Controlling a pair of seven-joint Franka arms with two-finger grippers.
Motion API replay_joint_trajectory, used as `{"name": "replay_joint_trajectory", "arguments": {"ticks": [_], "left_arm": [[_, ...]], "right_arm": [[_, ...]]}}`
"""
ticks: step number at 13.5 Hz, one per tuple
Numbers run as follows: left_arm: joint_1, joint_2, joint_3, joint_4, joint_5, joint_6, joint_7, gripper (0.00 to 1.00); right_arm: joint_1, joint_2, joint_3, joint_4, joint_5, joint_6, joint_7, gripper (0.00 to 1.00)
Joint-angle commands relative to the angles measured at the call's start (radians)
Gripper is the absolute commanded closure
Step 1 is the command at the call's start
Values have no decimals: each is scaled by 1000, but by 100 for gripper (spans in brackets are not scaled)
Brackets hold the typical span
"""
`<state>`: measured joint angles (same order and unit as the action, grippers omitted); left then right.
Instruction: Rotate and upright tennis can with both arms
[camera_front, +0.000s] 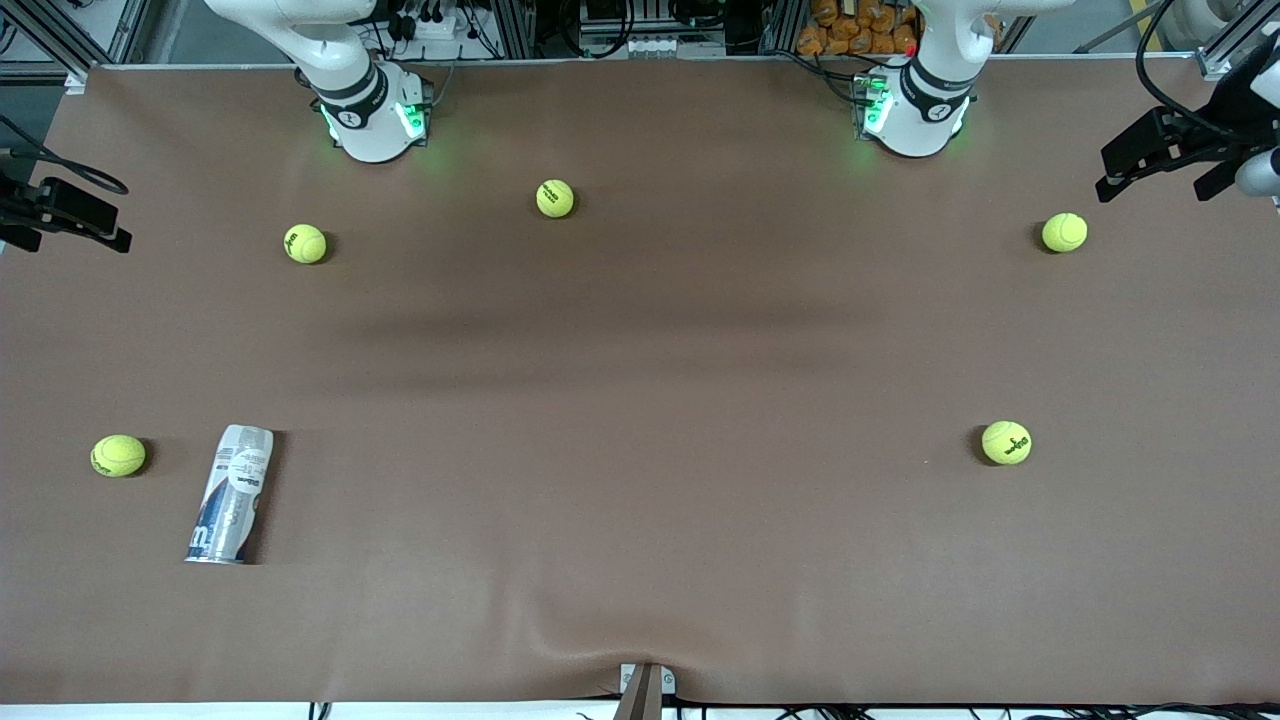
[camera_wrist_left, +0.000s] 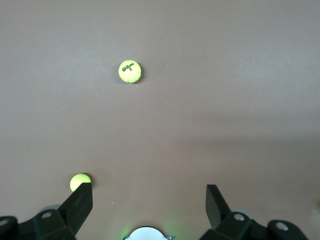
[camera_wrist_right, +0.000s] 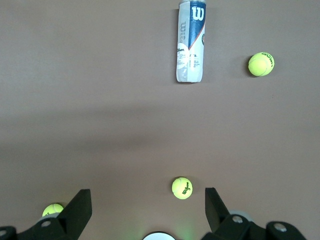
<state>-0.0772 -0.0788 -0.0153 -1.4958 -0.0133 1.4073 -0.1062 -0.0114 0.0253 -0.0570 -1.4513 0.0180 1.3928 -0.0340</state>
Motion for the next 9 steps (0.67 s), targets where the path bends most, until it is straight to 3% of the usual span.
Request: {"name": "replay_joint_trajectory", "arguments": {"ticks": [1,9], "left_arm": [[4,5,-3,14,-2,-16,3,0],[5,25,2,16,-7,-16,2,0]], "right_arm": [[1,-19,2,-20,-18,2,16,0],[-1,-16,2,-20,-18,2,16,0]]}}
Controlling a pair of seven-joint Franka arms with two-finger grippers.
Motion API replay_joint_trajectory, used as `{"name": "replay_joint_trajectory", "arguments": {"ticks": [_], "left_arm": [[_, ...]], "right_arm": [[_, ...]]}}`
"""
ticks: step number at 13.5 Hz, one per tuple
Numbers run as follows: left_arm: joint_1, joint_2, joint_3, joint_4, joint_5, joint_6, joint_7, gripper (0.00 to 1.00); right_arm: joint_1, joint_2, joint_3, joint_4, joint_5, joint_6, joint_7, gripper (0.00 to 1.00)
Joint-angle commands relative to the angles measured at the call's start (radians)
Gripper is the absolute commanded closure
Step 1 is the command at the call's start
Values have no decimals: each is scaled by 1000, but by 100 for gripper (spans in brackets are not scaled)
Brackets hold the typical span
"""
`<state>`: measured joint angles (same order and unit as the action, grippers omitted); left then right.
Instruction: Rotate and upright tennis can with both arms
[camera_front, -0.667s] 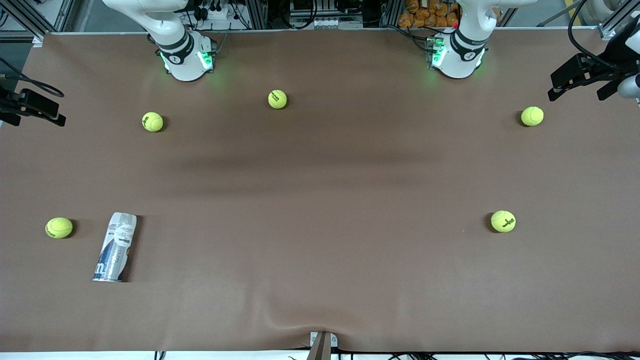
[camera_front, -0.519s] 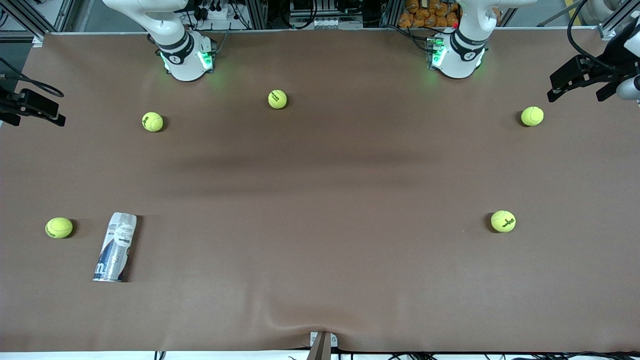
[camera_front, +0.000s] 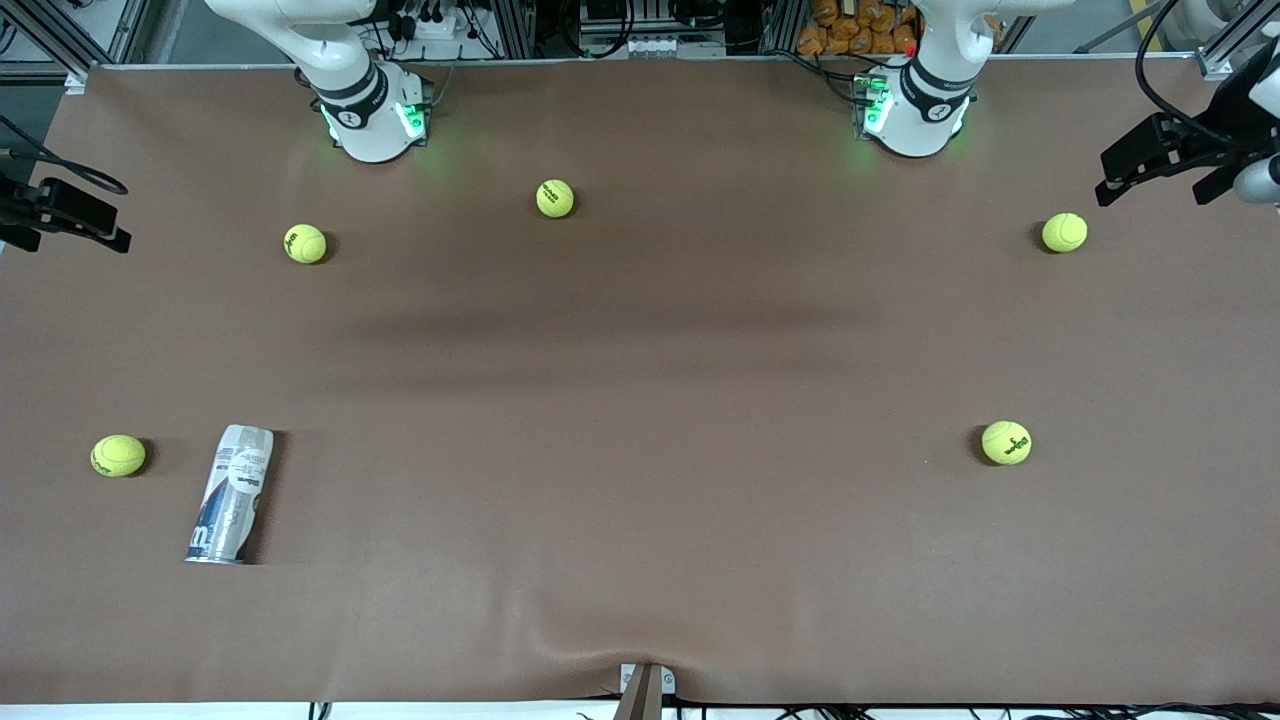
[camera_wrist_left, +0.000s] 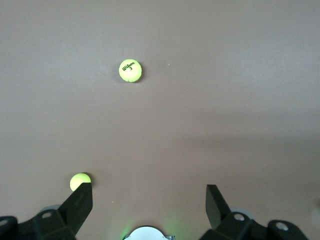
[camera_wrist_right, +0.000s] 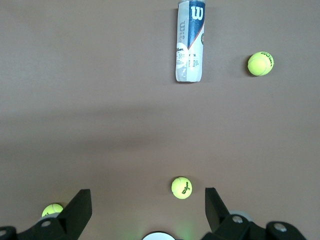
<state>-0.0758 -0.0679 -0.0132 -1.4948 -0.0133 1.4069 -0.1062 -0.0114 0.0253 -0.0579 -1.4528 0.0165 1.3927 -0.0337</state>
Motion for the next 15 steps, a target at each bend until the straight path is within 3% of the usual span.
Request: {"name": "replay_joint_trajectory", "arguments": {"ticks": [1,9,15], "left_arm": [[4,14,-1,13,-5,-16,8,0],[7,10,2,1,-2,-14,-6,0],[7,14,2,-7,-2,-5,-6,0]], "right_arm": [[-1,-16,3,-18,-16,3,15,0],[-7,60,0,-18,-41,66,14,0],[-35,214,-2,-18,-41,222,0,0]]}}
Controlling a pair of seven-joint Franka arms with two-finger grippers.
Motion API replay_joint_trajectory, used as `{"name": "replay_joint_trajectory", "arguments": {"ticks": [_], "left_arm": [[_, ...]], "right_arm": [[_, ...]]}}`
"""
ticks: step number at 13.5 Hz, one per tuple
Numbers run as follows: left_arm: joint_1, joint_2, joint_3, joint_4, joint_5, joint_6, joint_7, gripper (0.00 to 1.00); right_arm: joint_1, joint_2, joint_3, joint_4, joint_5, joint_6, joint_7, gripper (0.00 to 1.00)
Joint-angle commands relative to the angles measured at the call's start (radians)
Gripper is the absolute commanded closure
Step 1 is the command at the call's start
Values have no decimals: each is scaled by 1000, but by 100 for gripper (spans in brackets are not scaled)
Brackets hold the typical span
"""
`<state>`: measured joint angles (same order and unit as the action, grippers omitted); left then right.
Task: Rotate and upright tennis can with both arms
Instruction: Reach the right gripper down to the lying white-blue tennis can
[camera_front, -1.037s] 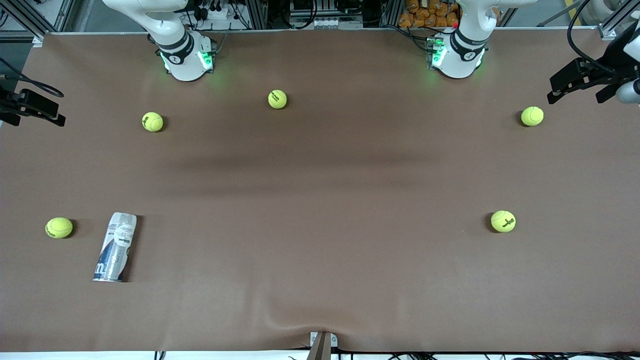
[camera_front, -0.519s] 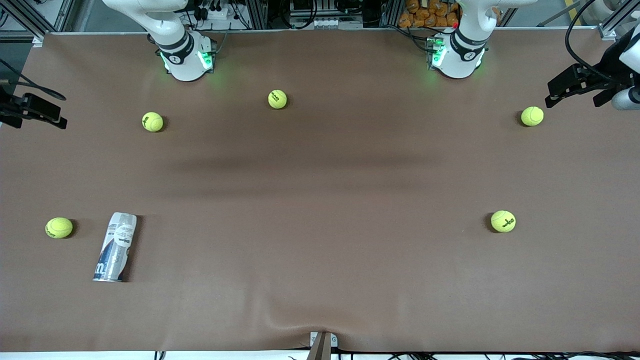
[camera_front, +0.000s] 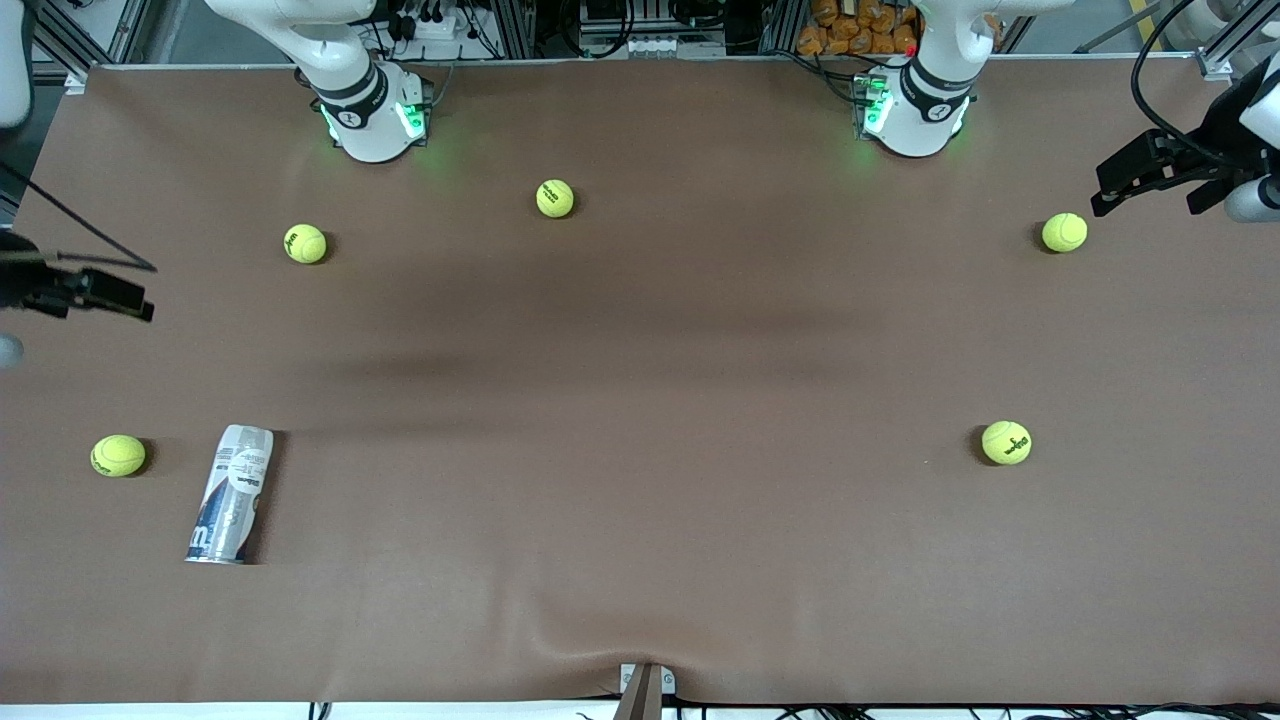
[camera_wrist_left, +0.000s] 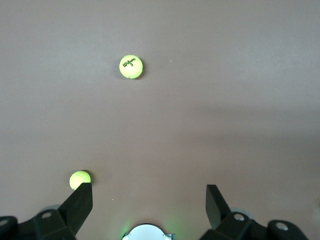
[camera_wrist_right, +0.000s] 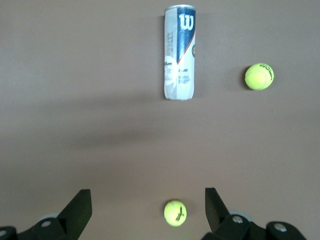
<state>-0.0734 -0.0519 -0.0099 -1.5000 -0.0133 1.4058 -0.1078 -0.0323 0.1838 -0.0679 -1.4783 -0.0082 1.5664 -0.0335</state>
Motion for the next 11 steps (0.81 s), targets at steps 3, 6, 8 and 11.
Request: {"name": "replay_joint_trajectory", "arguments": {"ticks": [3,6,8,11], "left_arm": [[4,0,-1,-8,-2,-1,-4,0],[3,1,-2,-14,-1,13,-3,0],[7,-2,-1,-20,-2,13,7,0],[10,3,-2,-22,-2,13,8,0]], "right_arm": [[-18,181,8,10,-19,179,-5,0],[-38,308,8,15,-18,341,-55,0],[-54,388,8,16,-18,452,-98,0],[-86,492,10,16,-6,605,-175,0]]}}
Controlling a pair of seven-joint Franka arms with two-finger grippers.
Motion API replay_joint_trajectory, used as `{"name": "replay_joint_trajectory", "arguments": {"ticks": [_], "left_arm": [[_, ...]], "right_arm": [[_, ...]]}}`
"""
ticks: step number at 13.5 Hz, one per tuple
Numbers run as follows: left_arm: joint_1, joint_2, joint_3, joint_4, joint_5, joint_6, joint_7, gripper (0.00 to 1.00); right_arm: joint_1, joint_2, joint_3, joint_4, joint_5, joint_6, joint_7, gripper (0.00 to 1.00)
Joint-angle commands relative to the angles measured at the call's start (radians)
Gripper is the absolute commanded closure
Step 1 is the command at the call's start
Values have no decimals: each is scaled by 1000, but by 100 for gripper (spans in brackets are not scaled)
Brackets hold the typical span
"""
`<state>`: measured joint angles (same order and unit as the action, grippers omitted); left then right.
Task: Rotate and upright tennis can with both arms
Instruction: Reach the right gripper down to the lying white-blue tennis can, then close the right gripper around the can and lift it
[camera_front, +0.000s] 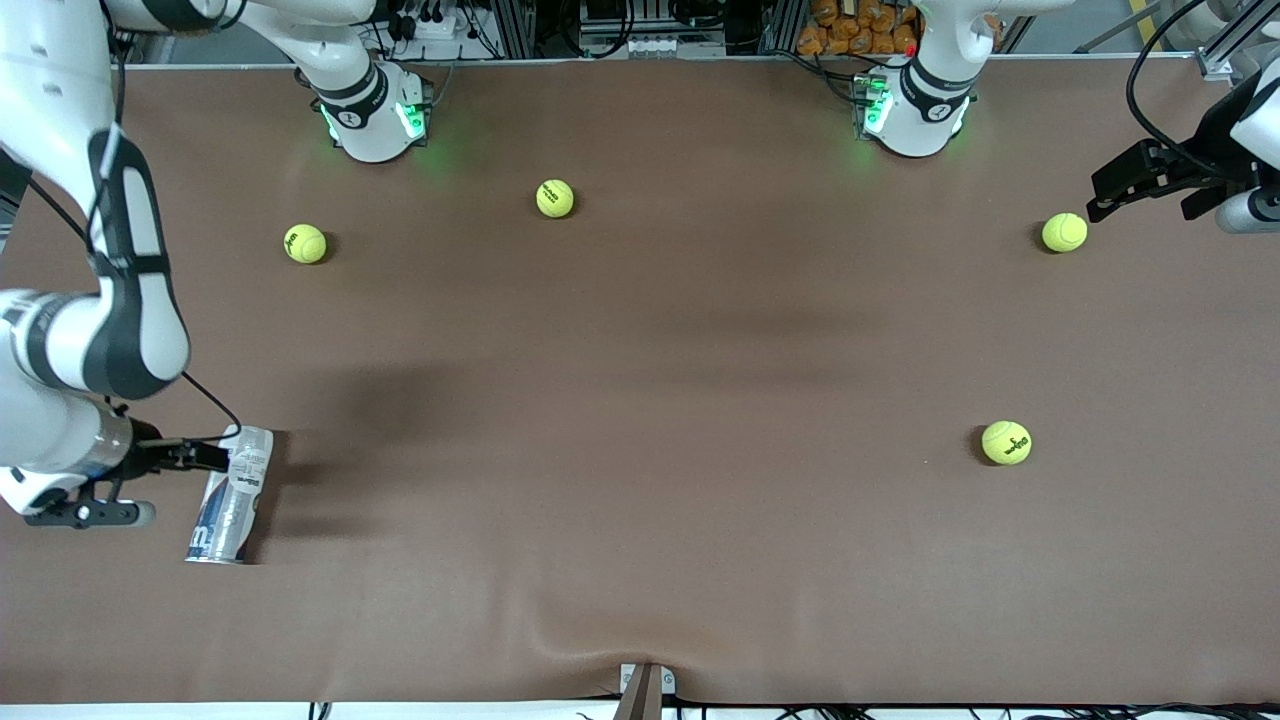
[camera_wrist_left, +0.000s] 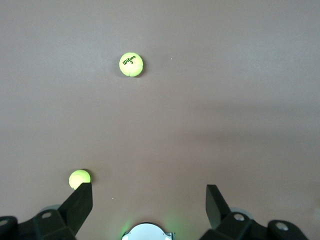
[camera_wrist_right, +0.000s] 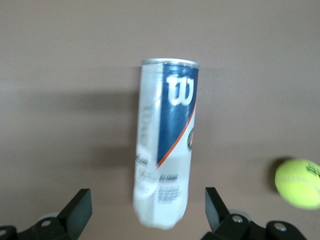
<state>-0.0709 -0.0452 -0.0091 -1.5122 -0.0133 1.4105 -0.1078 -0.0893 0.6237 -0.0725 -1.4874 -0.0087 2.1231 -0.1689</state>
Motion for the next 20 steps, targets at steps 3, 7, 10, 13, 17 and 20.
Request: {"name": "replay_joint_trajectory", "arguments": {"ticks": [3,7,10,13,17,20], "left_arm": [[8,5,-3,-13,-2,8,8,0],[8,7,-3,-13,-2,8,11,0],[7,7,-3,-17,-2,8,10,0],[7,5,-3,-17,-2,8,11,0],[8,5,-5,-19,-2,10,11,0],[8,7,-5,-20,-2,10,13,0]], "right_arm": [[-29,100,14,24,-2,89,-40,0],[-35,163,14,24,-2,164,-41,0],[-52,188,16,24,-2,173,-69,0],[-52,199,14,22,-2,173,-75,0],[-59,206,17,19,1,173,-74,16],[-55,199,19,30,-1,172,-74,19]]}}
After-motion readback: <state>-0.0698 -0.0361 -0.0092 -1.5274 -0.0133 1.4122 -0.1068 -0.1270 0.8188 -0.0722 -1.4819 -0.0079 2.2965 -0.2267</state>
